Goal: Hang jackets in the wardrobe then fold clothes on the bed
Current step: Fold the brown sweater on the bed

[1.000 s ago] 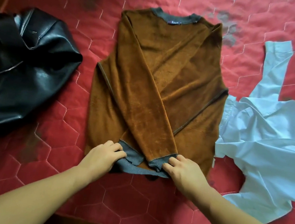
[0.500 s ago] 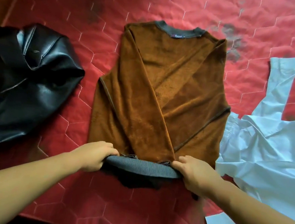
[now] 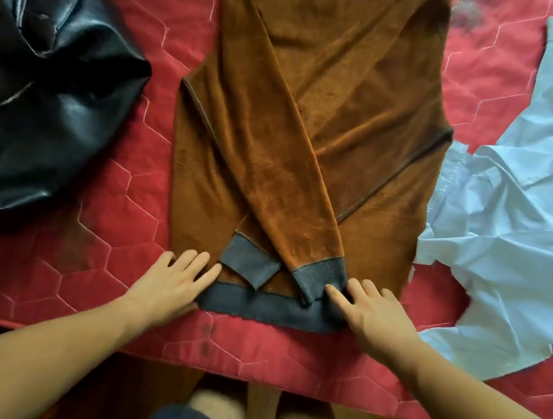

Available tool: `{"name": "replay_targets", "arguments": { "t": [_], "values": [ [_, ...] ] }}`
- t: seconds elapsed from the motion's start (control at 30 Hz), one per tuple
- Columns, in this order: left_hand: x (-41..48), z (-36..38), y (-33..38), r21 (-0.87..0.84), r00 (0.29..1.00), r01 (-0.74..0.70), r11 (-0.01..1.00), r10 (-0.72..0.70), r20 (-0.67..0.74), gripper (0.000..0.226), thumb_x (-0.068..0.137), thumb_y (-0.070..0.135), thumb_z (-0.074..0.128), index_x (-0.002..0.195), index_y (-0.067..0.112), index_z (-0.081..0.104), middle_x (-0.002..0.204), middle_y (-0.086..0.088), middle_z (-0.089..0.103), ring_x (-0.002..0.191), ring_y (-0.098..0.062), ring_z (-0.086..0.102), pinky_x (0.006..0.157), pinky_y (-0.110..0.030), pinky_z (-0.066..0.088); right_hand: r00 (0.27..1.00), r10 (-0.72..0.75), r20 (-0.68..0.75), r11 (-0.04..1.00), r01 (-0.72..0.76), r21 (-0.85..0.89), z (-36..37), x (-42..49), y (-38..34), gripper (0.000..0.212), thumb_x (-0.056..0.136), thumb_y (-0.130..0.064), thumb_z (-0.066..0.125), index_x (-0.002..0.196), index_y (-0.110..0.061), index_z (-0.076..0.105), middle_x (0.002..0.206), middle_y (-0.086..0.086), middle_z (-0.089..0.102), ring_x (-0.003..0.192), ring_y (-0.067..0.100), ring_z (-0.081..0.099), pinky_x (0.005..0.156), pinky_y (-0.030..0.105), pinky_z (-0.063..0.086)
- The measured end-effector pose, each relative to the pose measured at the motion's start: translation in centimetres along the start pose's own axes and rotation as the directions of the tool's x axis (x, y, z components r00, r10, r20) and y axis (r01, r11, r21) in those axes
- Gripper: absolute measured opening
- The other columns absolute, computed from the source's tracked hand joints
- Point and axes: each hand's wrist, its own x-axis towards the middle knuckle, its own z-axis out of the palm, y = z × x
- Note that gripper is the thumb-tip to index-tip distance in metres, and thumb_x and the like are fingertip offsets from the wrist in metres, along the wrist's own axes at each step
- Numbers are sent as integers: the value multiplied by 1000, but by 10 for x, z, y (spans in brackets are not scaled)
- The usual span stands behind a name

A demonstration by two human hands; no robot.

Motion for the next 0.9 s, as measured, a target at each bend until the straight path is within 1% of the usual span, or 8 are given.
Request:
{"name": "replay_targets", "arguments": {
  "t": [0.1, 0.2, 0.37, 0.47, 0.6, 0.67, 0.8, 0.9],
  "values": [
    [1, -6, 1, -2, 999, -29, 1000, 29, -40, 64, 81, 9, 53, 144, 14, 43, 132, -21, 50, 108, -38, 53, 73, -46, 48, 999, 8, -43, 999, -10, -39, 5, -5, -6, 75, 67, -12, 70, 140, -15, 57, 102, 14, 56, 79, 35, 54, 54, 41, 43],
    [2, -12, -4, -25, 998, -46, 999, 44, -48, 74, 65, -3, 72, 135, 14, 54, 123, -19, 54, 96, -37, 56, 65, -44, 49, 999, 46, -14, 999, -46, -24, 7, -10, -12, 76, 70, -9, 73, 143, -16, 55, 98, 13, 57, 76, 34, 54, 54, 41, 43],
    [22, -32, -21, -119, 988, 35, 992, -53, -144, 40, 62, -1, 75, 93, 20, 60, 83, -2, 58, 71, -30, 56, 53, -38, 45, 1000, -9, 14, 999, 8, 53, -9, 6, 8, 55, 59, -19, 86, 112, -23, 72, 78, 3, 54, 61, 27, 55, 46, 34, 41],
    [33, -55, -42, -181, 976, 39, 983, -76, -204, 38, 60, 1, 75, 87, 21, 58, 76, 1, 55, 67, -28, 56, 50, -37, 45, 999, -45, -18, 997, 46, 63, -37, 21, 32, 14, 78, -27, 63, 90, -25, 71, 76, 0, 48, 62, 23, 55, 42, 33, 41],
    [48, -99, -80, -237, 928, 11, 971, -98, -359, 29, 65, 3, 65, 87, 19, 55, 77, -1, 52, 68, -30, 58, 46, -36, 48, 981, -81, -177, 991, 98, 89, -91, 41, 77, 10, 77, -25, 54, 86, -25, 60, 78, 1, 47, 67, 25, 56, 43, 30, 35],
    [58, -127, -108, -237, 886, 10, 972, -118, -448, 20, 70, 11, 51, 88, 20, 55, 78, -2, 53, 70, -30, 59, 45, -38, 49, 961, -34, -276, 994, 60, 86, -128, 56, 110, 19, 78, -27, 42, 89, -25, 58, 81, 2, 50, 72, 27, 57, 47, 28, 41],
    [109, -207, -189, -340, 769, 72, 938, -269, -580, 29, 74, 15, 40, 96, 15, 60, 88, -10, 61, 85, -37, 61, 70, -49, 54, 881, 82, -465, 997, -66, 52, -222, 114, 193, 44, 75, -26, 34, 100, -15, 68, 89, 10, 53, 77, 39, 60, 54, 46, 52],
    [163, -279, -250, -479, 624, 280, 832, -537, -568, 40, 84, 11, 49, 122, 16, 59, 114, -19, 59, 108, -43, 55, 92, -55, 49, 776, 280, -566, 945, -326, 20, -290, 175, 243, 50, 79, -13, 54, 128, -17, 58, 108, 20, 54, 98, 45, 56, 77, 54, 53]
  ]
}}
